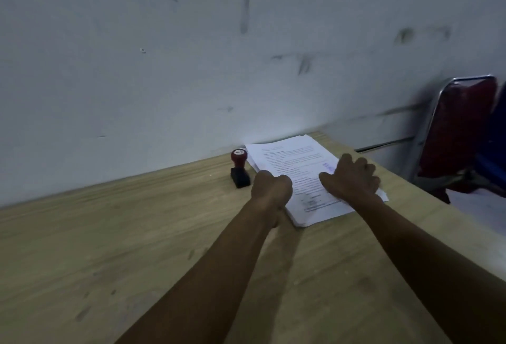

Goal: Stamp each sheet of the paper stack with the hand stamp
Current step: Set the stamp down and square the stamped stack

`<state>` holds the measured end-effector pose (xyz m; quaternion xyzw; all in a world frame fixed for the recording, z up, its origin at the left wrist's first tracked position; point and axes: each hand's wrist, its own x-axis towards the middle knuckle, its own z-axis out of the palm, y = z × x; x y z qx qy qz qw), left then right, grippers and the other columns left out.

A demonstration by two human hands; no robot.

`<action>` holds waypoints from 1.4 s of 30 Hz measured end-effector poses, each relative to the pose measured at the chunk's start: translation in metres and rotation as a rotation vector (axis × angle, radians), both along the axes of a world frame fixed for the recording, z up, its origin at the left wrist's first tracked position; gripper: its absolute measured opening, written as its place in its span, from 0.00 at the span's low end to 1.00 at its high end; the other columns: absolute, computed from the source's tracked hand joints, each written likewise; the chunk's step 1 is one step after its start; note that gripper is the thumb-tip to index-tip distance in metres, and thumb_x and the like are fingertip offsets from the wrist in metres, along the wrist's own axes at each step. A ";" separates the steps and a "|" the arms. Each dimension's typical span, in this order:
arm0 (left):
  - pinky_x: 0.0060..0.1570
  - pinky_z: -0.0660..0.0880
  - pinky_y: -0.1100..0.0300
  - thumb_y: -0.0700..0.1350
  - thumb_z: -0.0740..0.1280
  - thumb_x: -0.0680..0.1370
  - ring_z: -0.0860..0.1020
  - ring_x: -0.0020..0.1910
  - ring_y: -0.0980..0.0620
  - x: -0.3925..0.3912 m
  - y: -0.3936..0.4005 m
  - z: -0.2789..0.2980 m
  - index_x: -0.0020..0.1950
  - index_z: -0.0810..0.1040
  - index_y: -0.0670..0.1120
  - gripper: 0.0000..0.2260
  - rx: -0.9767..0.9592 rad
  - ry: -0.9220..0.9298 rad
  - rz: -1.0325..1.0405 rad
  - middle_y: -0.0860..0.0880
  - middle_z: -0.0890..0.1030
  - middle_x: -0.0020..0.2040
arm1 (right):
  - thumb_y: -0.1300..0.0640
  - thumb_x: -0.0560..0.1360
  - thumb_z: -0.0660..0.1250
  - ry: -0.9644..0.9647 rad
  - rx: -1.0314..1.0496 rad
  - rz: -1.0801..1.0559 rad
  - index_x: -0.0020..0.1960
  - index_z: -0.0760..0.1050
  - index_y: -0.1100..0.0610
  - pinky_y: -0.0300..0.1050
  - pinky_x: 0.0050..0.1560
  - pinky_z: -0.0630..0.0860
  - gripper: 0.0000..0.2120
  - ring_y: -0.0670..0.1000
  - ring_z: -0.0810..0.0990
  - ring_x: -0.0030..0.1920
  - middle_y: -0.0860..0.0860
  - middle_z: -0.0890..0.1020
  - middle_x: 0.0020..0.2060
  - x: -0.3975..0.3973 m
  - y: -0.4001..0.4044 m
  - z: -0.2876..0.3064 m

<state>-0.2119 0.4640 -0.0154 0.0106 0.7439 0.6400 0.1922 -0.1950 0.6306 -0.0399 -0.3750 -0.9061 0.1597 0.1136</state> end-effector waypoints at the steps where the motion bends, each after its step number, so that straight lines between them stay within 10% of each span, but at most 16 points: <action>1: 0.42 0.76 0.57 0.36 0.60 0.76 0.77 0.46 0.48 0.000 0.010 0.003 0.57 0.73 0.43 0.11 0.019 -0.037 0.014 0.48 0.78 0.52 | 0.41 0.73 0.65 -0.053 -0.007 -0.018 0.69 0.63 0.59 0.59 0.67 0.62 0.32 0.64 0.64 0.69 0.63 0.66 0.69 0.003 0.010 -0.002; 4: 0.55 0.78 0.47 0.38 0.61 0.74 0.79 0.52 0.41 -0.003 0.032 0.011 0.58 0.74 0.40 0.13 0.042 -0.128 0.062 0.43 0.79 0.56 | 0.35 0.70 0.65 -0.099 0.041 -0.003 0.69 0.64 0.60 0.59 0.67 0.61 0.38 0.64 0.64 0.69 0.63 0.67 0.69 0.007 0.027 -0.009; 14: 0.28 0.67 0.62 0.29 0.61 0.75 0.74 0.40 0.48 -0.020 0.052 0.014 0.61 0.76 0.35 0.16 0.095 -0.227 0.245 0.43 0.78 0.55 | 0.36 0.57 0.80 0.013 -0.174 -0.001 0.60 0.70 0.58 0.55 0.61 0.70 0.41 0.62 0.73 0.62 0.60 0.75 0.61 0.014 0.051 -0.001; 18: 0.36 0.70 0.60 0.31 0.60 0.76 0.74 0.45 0.48 -0.022 0.056 0.010 0.63 0.75 0.36 0.15 0.046 -0.232 0.199 0.44 0.77 0.54 | 0.40 0.59 0.81 0.052 -0.201 -0.012 0.61 0.70 0.59 0.57 0.60 0.73 0.40 0.62 0.74 0.61 0.60 0.76 0.61 0.015 0.045 -0.001; 26: 0.47 0.81 0.48 0.33 0.62 0.75 0.81 0.47 0.44 -0.007 0.035 -0.002 0.48 0.76 0.42 0.07 0.117 0.160 0.152 0.45 0.82 0.47 | 0.60 0.72 0.73 0.478 -0.420 -0.014 0.48 0.75 0.60 0.50 0.44 0.79 0.09 0.55 0.80 0.42 0.58 0.82 0.49 0.034 0.044 -0.003; 30: 0.32 0.78 0.67 0.32 0.67 0.75 0.82 0.35 0.62 0.009 -0.002 0.010 0.45 0.77 0.50 0.12 0.235 0.375 0.104 0.58 0.81 0.40 | 0.67 0.68 0.76 0.720 -0.704 0.105 0.53 0.79 0.63 0.46 0.43 0.78 0.15 0.54 0.82 0.44 0.58 0.84 0.49 0.058 0.032 0.021; 42: 0.42 0.79 0.64 0.37 0.71 0.73 0.82 0.50 0.55 0.075 -0.133 0.062 0.56 0.77 0.52 0.15 0.217 0.612 0.019 0.54 0.83 0.53 | 0.67 0.74 0.71 0.999 -0.891 0.499 0.57 0.80 0.61 0.49 0.45 0.83 0.12 0.54 0.86 0.46 0.54 0.86 0.49 0.123 -0.073 0.108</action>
